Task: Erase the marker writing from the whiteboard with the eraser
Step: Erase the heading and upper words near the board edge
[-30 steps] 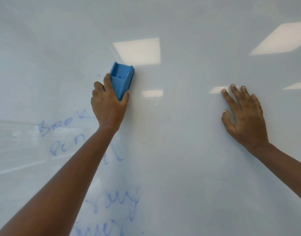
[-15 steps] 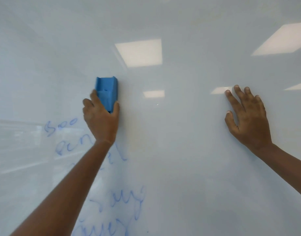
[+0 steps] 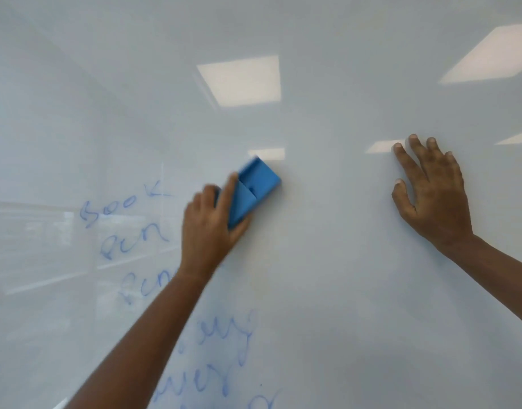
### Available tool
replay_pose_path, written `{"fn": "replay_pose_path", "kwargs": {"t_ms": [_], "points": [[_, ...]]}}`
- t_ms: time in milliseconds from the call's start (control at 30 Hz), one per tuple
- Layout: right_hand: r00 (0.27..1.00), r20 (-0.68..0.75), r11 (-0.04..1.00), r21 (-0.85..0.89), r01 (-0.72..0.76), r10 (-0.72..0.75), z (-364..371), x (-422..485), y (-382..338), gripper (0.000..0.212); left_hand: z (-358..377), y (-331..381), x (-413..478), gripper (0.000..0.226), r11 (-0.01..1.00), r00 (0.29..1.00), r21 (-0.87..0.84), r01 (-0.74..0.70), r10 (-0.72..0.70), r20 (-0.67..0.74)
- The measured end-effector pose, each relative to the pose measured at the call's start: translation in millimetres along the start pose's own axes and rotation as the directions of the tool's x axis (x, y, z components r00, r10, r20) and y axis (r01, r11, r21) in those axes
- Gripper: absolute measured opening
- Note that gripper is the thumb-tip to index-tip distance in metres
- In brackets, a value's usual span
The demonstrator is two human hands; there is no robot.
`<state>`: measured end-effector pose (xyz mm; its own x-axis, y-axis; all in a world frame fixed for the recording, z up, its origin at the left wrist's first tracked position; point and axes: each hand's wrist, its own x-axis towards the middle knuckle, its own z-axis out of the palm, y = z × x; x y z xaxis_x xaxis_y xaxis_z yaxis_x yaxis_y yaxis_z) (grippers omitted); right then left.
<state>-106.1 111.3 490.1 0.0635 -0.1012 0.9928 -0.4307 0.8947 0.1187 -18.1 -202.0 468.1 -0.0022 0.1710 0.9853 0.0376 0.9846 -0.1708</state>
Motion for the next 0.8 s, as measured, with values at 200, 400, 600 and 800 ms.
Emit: {"fn": "replay_pose_path", "kwargs": {"t_ms": [200, 400, 600, 800], "points": [[1.000, -0.006, 1.000, -0.004, 0.007, -0.007, 0.8, 0.3, 1.0, 0.054, 4.2, -11.7, 33.6, 0.064, 0.953, 0.956, -0.112, 0.282, -0.288, -0.049], [1.000, -0.019, 1.000, 0.003, 0.000, 0.000, 1.4, 0.2, 2.1, 0.054, 10.5, 9.8, -43.5, 0.060, 0.985, 0.988, -0.113, 0.132, -0.139, -0.065], [0.998, 0.033, 0.998, 0.030, -0.053, 0.052, -3.2, 1.2, -14.5, 0.061, 20.7, 47.5, -145.6, 0.063, 0.988, 0.996, -0.136, -0.078, 0.083, 0.029], [0.770, 0.125, 0.755, 0.345, 0.558, -0.626, -8.6, -26.4, -98.4, 0.053, 11.9, 28.9, -112.0, 0.049, 0.933, 0.933, -0.036, -0.358, 0.359, 0.034]]}}
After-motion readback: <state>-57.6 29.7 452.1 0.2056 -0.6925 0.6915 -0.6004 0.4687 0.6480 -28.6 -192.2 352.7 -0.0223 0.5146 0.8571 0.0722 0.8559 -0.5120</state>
